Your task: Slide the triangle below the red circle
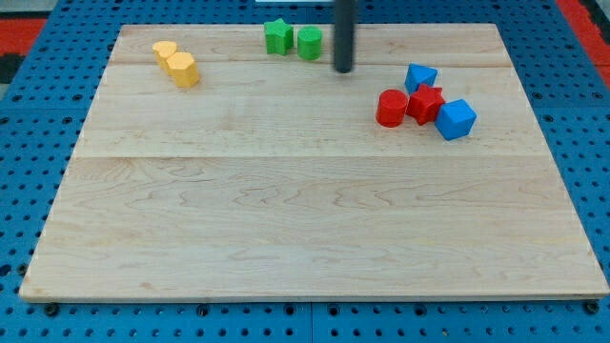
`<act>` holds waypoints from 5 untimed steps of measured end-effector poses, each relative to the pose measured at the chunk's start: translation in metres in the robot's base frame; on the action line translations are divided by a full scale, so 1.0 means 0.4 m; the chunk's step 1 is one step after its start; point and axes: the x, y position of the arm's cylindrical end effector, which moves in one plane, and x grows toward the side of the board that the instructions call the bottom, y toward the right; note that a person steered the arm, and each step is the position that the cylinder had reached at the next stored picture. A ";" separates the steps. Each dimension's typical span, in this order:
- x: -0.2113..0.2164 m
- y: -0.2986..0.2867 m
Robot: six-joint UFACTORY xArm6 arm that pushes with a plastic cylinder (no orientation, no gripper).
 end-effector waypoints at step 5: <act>0.027 0.150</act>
